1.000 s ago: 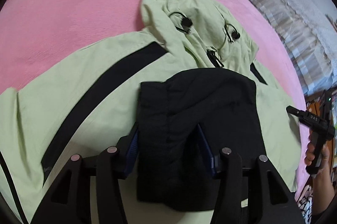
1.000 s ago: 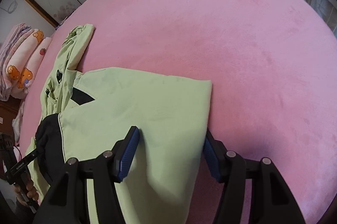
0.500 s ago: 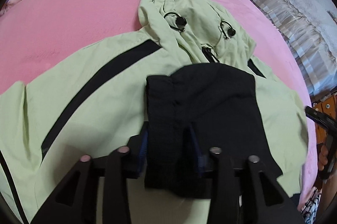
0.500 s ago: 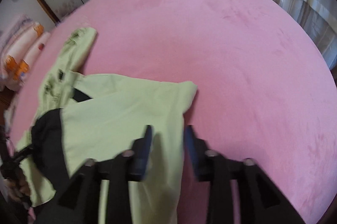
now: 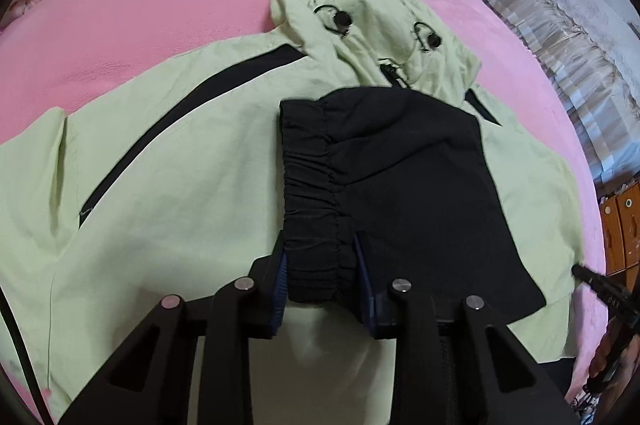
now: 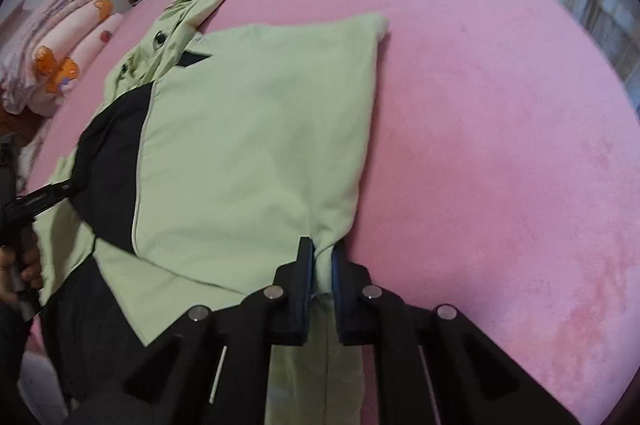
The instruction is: Fold large clothes
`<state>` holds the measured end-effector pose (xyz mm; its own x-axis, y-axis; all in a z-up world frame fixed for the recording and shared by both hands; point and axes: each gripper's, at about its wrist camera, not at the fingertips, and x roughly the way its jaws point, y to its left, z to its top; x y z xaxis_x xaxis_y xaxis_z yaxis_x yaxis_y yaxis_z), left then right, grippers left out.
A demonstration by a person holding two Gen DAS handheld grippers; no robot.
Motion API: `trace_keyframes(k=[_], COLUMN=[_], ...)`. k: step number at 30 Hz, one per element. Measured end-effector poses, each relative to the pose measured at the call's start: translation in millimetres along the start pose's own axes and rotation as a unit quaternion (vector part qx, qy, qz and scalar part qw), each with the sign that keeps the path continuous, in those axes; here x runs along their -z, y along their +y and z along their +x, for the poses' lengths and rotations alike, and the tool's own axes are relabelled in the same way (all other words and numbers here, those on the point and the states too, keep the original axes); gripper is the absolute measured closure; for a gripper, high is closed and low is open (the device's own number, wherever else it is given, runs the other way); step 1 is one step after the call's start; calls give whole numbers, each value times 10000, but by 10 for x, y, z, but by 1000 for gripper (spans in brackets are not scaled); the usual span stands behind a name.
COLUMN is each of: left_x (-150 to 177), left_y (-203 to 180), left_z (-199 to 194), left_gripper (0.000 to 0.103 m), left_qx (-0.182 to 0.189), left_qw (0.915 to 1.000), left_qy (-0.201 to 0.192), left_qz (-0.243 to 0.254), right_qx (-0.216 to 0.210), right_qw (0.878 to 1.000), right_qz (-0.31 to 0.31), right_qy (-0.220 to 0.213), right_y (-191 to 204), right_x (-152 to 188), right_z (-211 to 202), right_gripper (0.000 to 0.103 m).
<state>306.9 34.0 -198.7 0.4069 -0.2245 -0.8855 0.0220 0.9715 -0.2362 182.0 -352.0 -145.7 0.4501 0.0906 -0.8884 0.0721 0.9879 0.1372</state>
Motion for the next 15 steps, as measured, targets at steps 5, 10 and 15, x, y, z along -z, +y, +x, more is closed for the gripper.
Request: trace_keyframes(k=[5,10,15], left_x=[117,47,61], left_y=[-97,-100,-258], left_z=[81,-187,-520], left_gripper=[74,53,25], left_qx=[-442,-563,-486], left_qw=[9986,9981,9963], left_qy=[116,45,-611], left_qz=[271,226,348], right_qx=[123,412,315], right_qw=[9989,9986,9951], right_qz=[242,290,-78], right_qy=[379,-154,-930], right_y=[-114,20,426], right_x=[40,-20,-29], right_z=[247,-175,-509], right_gripper=[93,78,70])
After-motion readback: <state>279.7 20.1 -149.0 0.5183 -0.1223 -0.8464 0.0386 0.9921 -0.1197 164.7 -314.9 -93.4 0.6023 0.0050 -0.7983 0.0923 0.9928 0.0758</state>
